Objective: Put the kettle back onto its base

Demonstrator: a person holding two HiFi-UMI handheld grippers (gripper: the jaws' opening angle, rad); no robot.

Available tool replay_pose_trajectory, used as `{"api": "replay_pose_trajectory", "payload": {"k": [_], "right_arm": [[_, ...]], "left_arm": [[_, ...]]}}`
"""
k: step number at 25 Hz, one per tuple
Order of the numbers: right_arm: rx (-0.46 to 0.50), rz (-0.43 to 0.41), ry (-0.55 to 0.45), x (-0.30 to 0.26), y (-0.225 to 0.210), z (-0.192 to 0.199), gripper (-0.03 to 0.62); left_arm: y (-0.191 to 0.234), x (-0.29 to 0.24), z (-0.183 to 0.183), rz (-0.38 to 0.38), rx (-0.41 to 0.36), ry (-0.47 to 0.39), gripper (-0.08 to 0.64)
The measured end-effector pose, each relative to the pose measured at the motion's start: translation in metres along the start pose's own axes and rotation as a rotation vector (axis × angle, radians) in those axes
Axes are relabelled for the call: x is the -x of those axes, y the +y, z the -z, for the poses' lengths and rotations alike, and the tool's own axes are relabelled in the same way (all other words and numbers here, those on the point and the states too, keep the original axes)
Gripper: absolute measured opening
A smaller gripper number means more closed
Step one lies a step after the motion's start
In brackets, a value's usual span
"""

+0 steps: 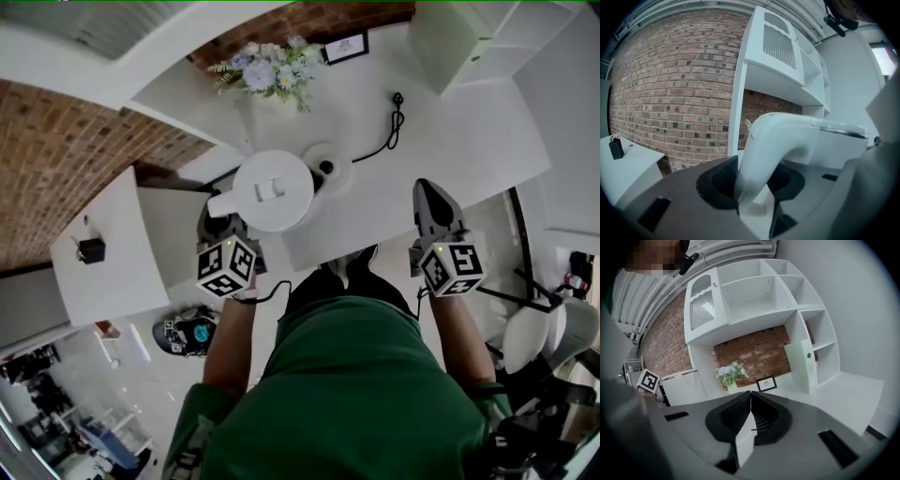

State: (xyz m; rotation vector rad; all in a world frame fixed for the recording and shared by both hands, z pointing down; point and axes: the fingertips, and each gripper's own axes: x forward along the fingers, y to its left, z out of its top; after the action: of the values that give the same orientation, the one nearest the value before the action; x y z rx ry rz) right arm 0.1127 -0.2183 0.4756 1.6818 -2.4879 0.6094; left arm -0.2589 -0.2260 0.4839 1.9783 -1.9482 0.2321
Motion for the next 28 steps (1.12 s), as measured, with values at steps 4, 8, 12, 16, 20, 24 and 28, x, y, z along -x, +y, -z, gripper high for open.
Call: {"api": "replay_pose_trajectory", "payload": {"k": [4, 8, 12, 16, 20, 24, 28], "right_arm": [[-0.007, 0.025, 0.023, -0.002, -0.004, 0.008, 0.023], [-0.007, 0.081, 0.025, 0.0, -0.01, 0.007, 0.023], [-0.01, 0.139, 0.027, 0.006, -0.014, 0.007, 0.023], [-0.011, 0.175, 0.036, 0.007, -0.016, 0.009, 0.023], [-0.016, 0.195, 0.046, 0.007, -0.018, 0.013, 0.023], [-0.019, 0.201, 0.058, 0.003, -0.018, 0.016, 0.023], [-0.018, 0.198, 0.071, -0.002, -0.017, 0.019, 0.023]], "left_arm": [[-0.008, -0.023, 0.008, 0.033, 0.02, 0.009, 0.17], [-0.016, -0.052, 0.012, 0.072, 0.013, 0.017, 0.17], [-0.025, -0.077, 0.017, 0.112, -0.007, 0.029, 0.17], [-0.033, -0.098, 0.025, 0.14, -0.029, 0.047, 0.17], [-0.041, -0.112, 0.032, 0.16, -0.052, 0.062, 0.17], [-0.046, -0.124, 0.034, 0.174, -0.057, 0.067, 0.17], [-0.047, -0.132, 0.034, 0.177, -0.059, 0.067, 0.17]]}}
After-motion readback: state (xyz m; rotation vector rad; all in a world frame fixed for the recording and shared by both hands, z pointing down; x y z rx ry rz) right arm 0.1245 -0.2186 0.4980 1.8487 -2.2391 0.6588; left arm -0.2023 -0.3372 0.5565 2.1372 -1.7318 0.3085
